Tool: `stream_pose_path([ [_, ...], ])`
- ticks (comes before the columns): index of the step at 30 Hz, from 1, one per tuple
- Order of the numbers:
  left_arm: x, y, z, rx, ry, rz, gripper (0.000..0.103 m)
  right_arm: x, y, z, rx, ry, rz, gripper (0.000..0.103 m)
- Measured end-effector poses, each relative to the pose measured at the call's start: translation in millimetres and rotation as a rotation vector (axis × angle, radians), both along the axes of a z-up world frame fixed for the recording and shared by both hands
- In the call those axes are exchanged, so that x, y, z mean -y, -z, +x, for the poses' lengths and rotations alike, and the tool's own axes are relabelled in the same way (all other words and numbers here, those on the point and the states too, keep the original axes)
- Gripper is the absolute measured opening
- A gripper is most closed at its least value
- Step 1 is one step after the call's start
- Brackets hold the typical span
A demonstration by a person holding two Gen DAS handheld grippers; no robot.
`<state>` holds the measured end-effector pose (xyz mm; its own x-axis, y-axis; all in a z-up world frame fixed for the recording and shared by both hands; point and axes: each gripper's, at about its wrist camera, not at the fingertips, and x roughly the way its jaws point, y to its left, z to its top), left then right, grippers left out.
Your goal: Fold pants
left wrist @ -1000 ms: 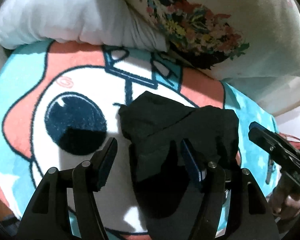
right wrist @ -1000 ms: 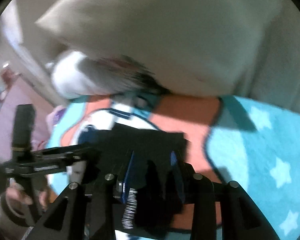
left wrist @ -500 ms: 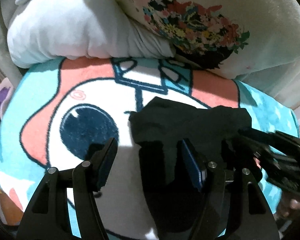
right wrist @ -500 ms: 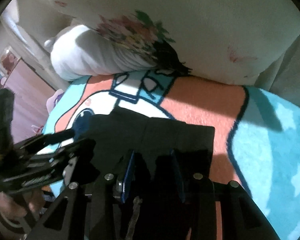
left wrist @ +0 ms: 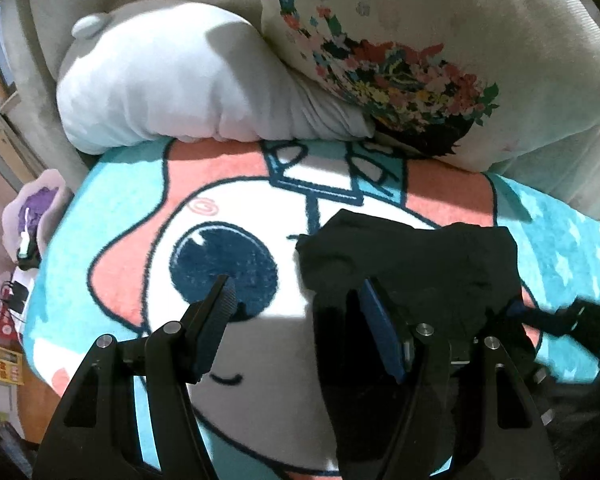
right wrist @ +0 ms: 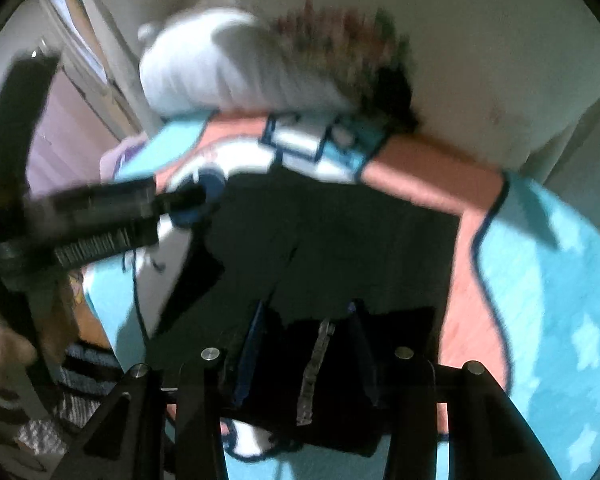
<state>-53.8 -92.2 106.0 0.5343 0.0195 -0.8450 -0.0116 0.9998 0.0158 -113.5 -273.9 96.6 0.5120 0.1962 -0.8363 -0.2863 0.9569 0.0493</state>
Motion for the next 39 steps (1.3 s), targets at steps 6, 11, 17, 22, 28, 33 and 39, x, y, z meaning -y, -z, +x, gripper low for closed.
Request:
stream_pose_path([
  [6,3,-10,-7,0.017,-0.002,0.014,0.066,0,-20,6,0.077,0.039,-0.009,0.047],
  [11,6,-19,-14,0.039,-0.004,0.022,0.066,0,-25,6,0.087,0.038,-0.004,0.047],
  [17,9,-24,-19,0.051,-0.011,0.033,0.066,1,-27,4,0.082,0.033,0.002,0.048],
  [22,10,-24,-21,0.050,-0.011,0.041,0.066,2,-27,3,0.071,0.028,-0.004,0.048],
  [28,13,-23,-23,0.045,-0.005,0.046,0.066,5,-25,2,0.059,0.032,-0.009,0.048],
  [33,12,-22,-21,0.038,-0.003,0.054,0.066,9,-26,2,0.062,0.042,-0.008,0.048],
  [39,14,-21,-21,0.036,-0.010,0.077,0.066,11,-22,6,0.046,0.054,-0.008,0.048],
])
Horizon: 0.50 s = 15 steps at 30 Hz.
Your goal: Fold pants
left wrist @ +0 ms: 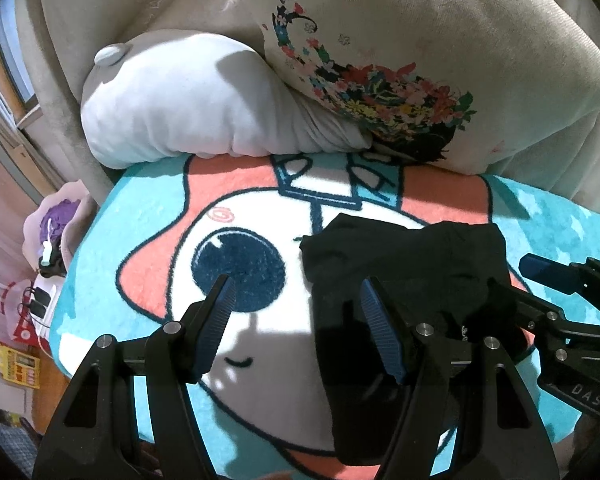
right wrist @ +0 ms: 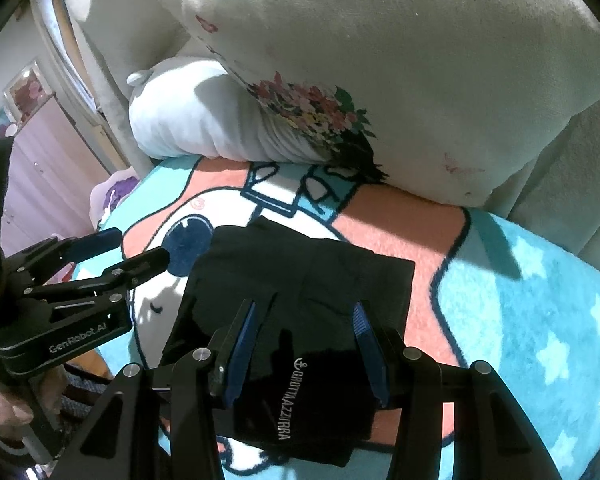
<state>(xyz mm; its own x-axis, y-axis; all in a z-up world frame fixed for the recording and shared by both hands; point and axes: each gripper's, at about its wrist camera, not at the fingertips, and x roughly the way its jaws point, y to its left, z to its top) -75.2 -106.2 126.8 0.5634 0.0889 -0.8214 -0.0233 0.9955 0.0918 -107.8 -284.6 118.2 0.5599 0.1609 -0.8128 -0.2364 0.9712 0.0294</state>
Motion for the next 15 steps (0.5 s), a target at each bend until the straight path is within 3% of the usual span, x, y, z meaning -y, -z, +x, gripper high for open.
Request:
stream_pose_path([
  [15,3.7,6.1,-1.5,-0.027,0.017,-0.025,0.066,5.8,8.1,-3.4,-0.027,0.009,-0.011,0.048],
])
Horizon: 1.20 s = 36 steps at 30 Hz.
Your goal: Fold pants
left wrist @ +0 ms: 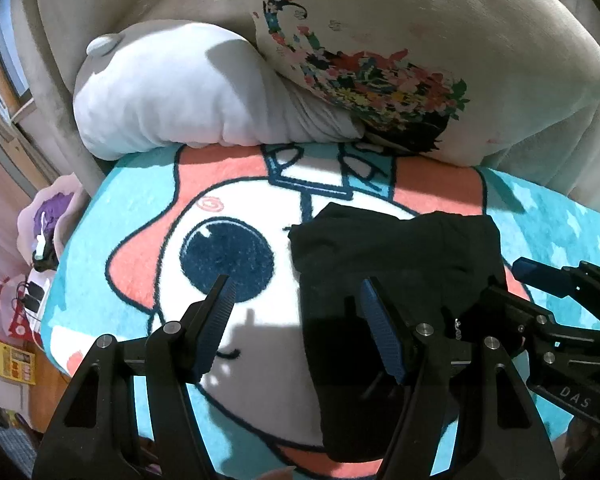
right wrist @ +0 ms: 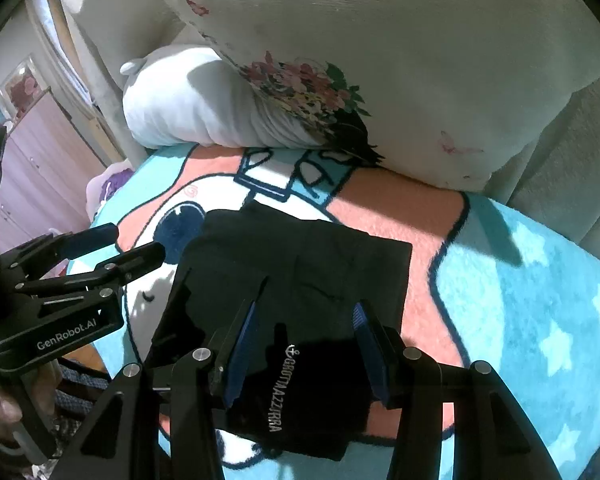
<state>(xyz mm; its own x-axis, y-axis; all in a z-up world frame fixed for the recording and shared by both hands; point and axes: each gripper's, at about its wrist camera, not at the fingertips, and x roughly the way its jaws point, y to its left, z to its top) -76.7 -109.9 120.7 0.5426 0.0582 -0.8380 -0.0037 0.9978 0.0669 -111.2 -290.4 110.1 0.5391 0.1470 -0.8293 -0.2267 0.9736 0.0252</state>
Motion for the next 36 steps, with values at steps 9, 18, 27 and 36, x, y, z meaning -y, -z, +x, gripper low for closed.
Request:
stream_pose_path([
  [9,9,-3,-3,0.017,0.027,0.018,0.066,3,-1,-4,-0.003,0.005,0.010,0.048],
  [18,11,-3,-3,0.005,0.027,0.008,0.066,6,-3,-5,0.001,0.011,0.018,0.048],
  [27,11,-6,-6,0.023,0.023,0.014,0.066,4,-3,-8,-0.002,0.012,0.017,0.048],
  [36,11,-4,-5,0.016,0.031,0.003,0.066,3,-2,-8,-0.002,0.015,0.018,0.048],
])
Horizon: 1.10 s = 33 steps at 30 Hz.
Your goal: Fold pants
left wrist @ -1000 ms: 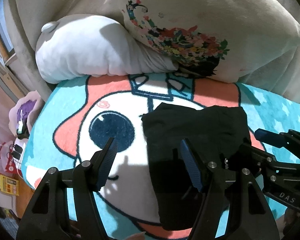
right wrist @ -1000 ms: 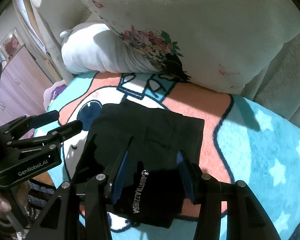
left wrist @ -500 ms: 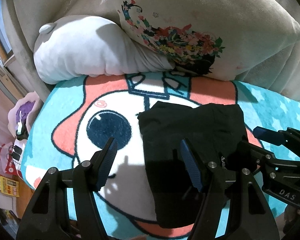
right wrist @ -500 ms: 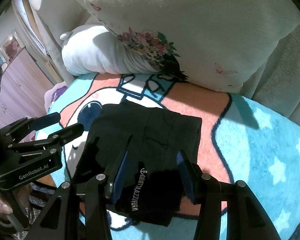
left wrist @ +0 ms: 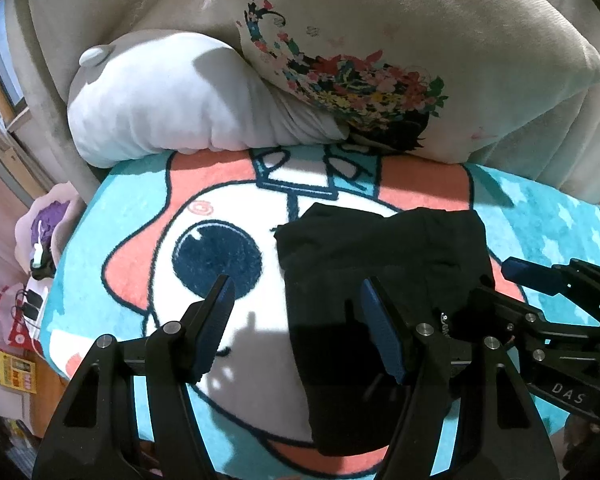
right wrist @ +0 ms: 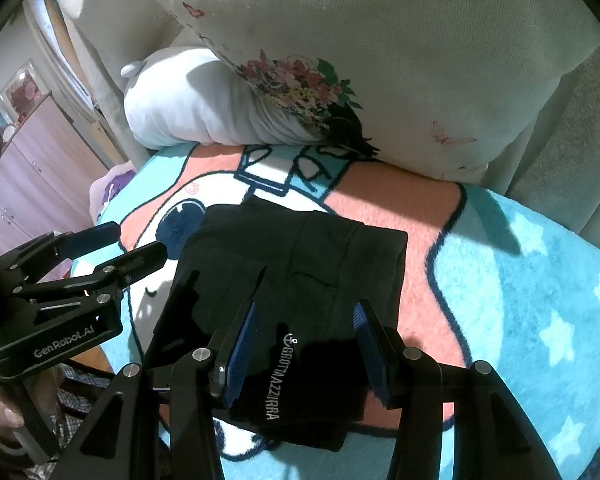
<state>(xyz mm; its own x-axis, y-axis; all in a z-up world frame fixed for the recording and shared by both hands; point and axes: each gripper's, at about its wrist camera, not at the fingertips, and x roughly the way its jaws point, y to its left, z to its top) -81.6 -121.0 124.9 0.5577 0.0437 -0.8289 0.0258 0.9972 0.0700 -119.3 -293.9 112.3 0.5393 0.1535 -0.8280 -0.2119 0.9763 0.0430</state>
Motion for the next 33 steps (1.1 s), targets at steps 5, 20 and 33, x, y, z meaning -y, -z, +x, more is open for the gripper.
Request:
stream_pose_path([
  [5,2.5,-0.3,-0.7,0.000,0.009,-0.004,0.066,-1.7,0.7,-0.5,-0.002,-0.001,-0.003,0.048],
  [20,5.4,-1.4,0.2,-0.004,0.018,-0.011,0.066,-3.3,1.5,0.6,-0.002,0.003,-0.002,0.048],
  [33,5.9,1.8,0.7,-0.015,0.018,-0.014,0.066,-2.2,3.2,3.0,-0.005,0.014,0.002,0.048],
])
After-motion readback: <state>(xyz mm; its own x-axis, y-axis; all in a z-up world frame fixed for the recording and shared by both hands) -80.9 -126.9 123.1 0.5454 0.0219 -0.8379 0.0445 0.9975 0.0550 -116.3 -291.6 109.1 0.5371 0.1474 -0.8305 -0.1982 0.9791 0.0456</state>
